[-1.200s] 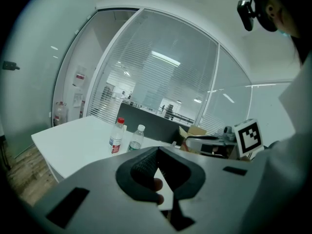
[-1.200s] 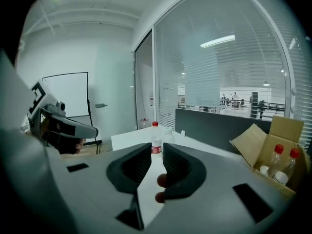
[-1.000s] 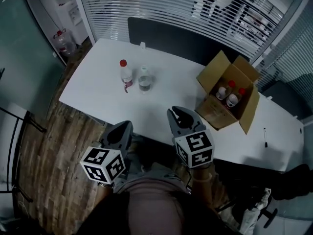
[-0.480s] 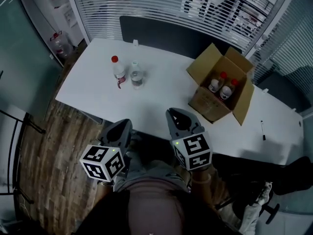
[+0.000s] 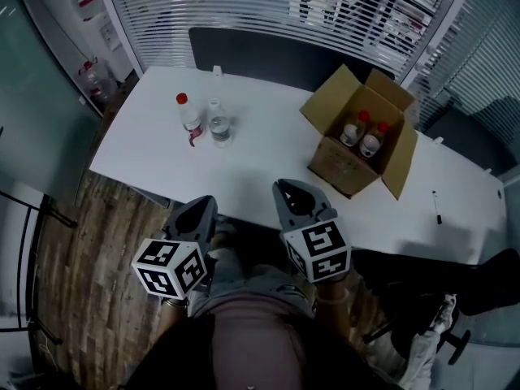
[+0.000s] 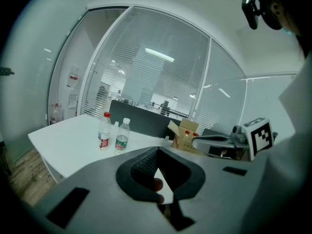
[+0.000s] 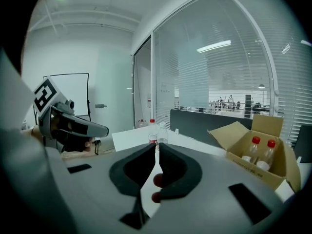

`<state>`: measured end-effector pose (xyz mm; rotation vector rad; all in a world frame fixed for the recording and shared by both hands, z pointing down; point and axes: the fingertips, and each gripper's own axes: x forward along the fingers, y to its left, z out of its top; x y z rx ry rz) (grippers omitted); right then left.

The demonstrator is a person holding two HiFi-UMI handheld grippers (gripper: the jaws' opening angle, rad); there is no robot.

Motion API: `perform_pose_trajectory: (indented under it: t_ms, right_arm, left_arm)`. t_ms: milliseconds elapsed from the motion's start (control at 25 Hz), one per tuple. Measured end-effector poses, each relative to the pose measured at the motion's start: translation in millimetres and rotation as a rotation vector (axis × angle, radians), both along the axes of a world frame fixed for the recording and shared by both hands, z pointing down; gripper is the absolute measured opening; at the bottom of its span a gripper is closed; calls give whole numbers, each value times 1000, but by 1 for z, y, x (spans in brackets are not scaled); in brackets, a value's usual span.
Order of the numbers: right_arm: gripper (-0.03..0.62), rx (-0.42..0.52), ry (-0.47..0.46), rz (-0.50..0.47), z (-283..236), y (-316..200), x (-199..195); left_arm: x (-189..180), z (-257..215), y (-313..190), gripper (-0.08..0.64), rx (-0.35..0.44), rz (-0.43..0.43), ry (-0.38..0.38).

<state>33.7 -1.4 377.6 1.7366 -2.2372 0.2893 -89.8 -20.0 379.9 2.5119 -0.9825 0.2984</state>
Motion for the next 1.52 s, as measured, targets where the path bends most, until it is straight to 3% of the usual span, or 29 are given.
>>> perform_pose_trajectory:
  t_ms: [600,1520]
  right_arm:
    - [43,14,-15,36,-2,11,12]
    - [43,19,-68,381,0,38,122]
  left_arm:
    - [19,-4,9,8,10,64,19]
    - [140,-3,0,8,-13,410,1]
